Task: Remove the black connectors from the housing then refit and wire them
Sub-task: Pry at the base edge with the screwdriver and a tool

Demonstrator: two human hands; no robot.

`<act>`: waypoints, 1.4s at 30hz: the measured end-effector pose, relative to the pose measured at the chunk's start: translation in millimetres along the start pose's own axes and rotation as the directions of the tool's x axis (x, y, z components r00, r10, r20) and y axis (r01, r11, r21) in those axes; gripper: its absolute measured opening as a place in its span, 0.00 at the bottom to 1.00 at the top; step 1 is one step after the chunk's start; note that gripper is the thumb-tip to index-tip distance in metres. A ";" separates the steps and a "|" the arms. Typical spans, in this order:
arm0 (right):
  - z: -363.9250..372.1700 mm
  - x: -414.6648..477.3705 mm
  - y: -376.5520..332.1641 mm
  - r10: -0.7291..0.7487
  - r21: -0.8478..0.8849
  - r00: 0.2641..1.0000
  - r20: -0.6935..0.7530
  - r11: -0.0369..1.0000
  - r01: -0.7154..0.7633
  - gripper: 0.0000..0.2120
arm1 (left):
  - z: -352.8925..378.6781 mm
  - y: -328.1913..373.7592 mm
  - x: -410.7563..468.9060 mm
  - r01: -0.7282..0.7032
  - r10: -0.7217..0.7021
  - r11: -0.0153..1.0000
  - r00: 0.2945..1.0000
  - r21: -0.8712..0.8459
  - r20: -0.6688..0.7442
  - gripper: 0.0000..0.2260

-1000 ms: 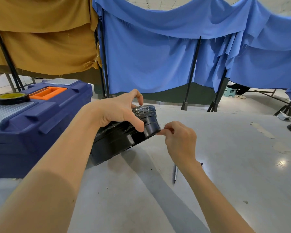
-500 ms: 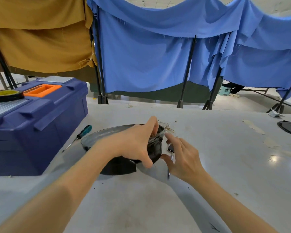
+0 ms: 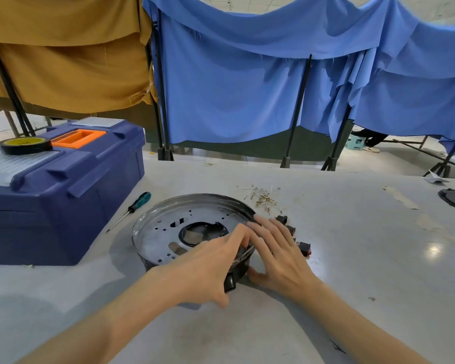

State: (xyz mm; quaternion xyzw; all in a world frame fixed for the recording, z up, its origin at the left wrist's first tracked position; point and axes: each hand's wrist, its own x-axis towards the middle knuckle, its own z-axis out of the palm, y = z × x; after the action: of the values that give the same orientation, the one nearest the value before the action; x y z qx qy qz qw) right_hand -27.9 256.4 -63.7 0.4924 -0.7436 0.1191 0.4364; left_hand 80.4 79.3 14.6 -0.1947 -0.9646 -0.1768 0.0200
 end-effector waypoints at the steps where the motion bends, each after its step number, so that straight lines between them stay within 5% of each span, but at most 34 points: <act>1: 0.0 -0.4 -1.2 -0.003 0.004 1.000 0.009 1.000 0.003 0.26 | 1.2 -0.4 -1.3 0.009 -0.009 1.000 1.000 -0.020 0.010 0.32; 7: -4.3 3.5 -4.8 -0.037 0.002 0.999 0.004 0.999 0.037 0.21 | -10.1 -8.7 -2.5 0.116 -0.074 0.955 0.984 -0.272 0.159 0.36; 11: -8.0 4.2 -6.4 -0.059 0.002 0.998 0.029 0.998 0.059 0.20 | -20.3 -18.9 5.5 0.154 -0.083 0.877 0.982 -0.455 0.172 0.12; 19: -12.1 1.6 -12.4 -0.054 0.054 0.999 0.004 0.997 0.054 0.20 | -9.0 -22.2 24.0 0.070 -0.091 0.944 0.994 -0.321 -0.051 0.18; 31: -14.9 -2.0 -13.9 -0.168 0.062 0.982 -0.089 0.983 0.173 0.20 | -10.4 -30.2 19.8 0.063 -0.067 0.923 0.998 -0.380 0.003 0.17; 42: -24.9 5.5 -5.4 -0.333 0.106 0.943 0.018 0.938 0.329 0.20 | -3.3 -29.6 12.8 0.070 -0.064 0.879 0.998 -0.472 0.028 0.14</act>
State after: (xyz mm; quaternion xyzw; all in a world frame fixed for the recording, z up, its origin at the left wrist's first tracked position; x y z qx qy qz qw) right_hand -10.9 265.4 -46.2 0.6339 -0.6508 0.0729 0.4115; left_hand 57.1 57.3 9.2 -0.1612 -0.8987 -0.4060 -0.0397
